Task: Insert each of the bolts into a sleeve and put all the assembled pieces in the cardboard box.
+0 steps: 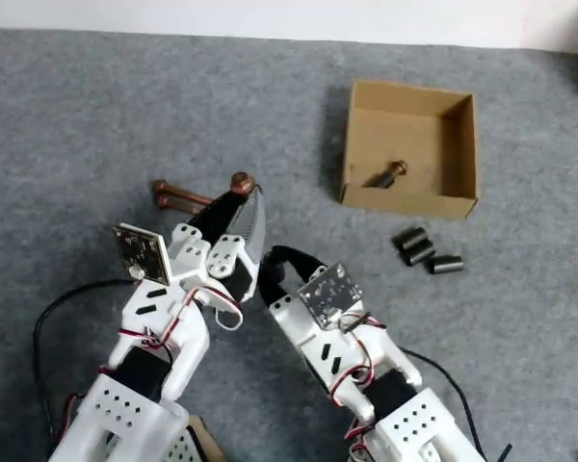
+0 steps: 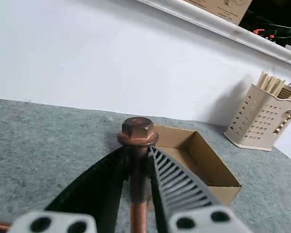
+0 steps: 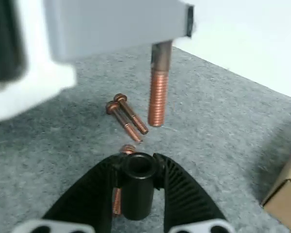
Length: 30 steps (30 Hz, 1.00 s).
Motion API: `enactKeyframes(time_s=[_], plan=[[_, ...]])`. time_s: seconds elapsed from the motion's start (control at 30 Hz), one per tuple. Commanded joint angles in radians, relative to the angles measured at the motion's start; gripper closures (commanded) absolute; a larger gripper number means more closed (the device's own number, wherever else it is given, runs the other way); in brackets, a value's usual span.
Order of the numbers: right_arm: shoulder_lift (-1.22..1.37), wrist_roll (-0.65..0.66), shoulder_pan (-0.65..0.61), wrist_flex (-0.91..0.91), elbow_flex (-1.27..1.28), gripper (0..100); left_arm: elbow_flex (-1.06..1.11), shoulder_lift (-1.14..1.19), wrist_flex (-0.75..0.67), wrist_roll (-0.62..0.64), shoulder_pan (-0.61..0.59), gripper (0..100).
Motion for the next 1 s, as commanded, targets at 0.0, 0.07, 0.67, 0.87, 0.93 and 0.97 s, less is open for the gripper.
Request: enactKeyframes(time_s=[0.0,0.07,0.67,0.87,0.93,0.97], plan=[[-0.010,-0.006,0.016,-0.004,0.165,99.3,-0.031,-0.035,-0.026,0.009,0.039,99],[-0.010,-0.006,0.016,-0.004,0.165,99.3,-0.031,-0.035,-0.028,0.009,0.048,99],[-0.013,-0.002,0.061,-0.005,0.165,99.3,-0.163,-0.035,0.267,0.086,0.045,99],[-0.013,-0.002,0.061,-0.005,0.165,99.3,-0.162,-0.035,0.265,0.087,0.053,99],[-0.013,-0.003,0.058,-0.005,0.165,99.3,-0.160,-0.035,0.265,0.089,0.053,99],[-0.013,-0.005,0.056,-0.005,0.165,99.3,-0.160,-0.035,0.265,0.100,0.053,99]])
